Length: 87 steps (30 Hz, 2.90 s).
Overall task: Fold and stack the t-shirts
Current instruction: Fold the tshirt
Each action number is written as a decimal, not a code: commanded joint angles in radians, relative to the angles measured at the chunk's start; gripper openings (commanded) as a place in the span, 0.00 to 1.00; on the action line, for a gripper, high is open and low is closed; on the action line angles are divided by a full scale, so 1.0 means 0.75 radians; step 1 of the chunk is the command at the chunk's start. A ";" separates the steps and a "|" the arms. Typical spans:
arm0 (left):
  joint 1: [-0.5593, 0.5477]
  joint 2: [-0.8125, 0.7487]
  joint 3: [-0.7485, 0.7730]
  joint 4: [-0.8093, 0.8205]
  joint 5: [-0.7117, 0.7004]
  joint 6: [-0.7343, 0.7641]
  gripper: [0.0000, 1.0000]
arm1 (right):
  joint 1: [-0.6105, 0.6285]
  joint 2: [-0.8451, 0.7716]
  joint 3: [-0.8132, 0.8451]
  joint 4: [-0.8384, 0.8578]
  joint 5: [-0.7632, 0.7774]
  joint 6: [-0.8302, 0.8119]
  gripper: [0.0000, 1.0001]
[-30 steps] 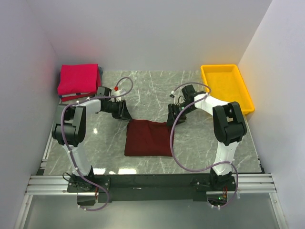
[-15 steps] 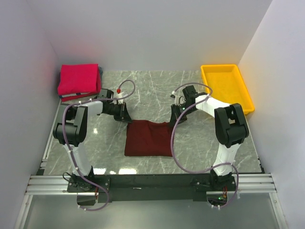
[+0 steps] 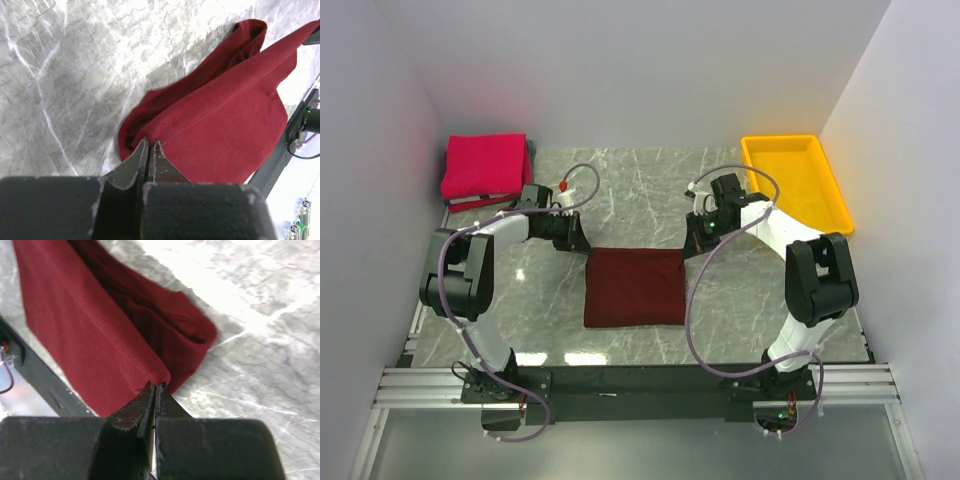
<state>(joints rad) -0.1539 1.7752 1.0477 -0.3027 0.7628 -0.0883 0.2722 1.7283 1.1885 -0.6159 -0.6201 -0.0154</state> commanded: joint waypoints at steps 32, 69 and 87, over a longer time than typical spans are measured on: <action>0.029 -0.211 -0.118 -0.036 -0.138 -0.097 0.47 | 0.022 0.091 -0.020 0.169 -0.102 0.217 0.42; 0.009 -0.084 -0.172 -0.032 0.053 -0.095 0.10 | 0.065 0.109 -0.008 0.140 -0.028 0.154 0.00; 0.060 -0.021 -0.113 -0.005 -0.105 -0.073 0.01 | 0.015 0.303 0.113 0.155 0.048 0.154 0.12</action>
<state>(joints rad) -0.1242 1.7412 0.9157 -0.3195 0.7216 -0.1658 0.2932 1.9274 1.2110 -0.5095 -0.5953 0.1135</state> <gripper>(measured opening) 0.015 0.087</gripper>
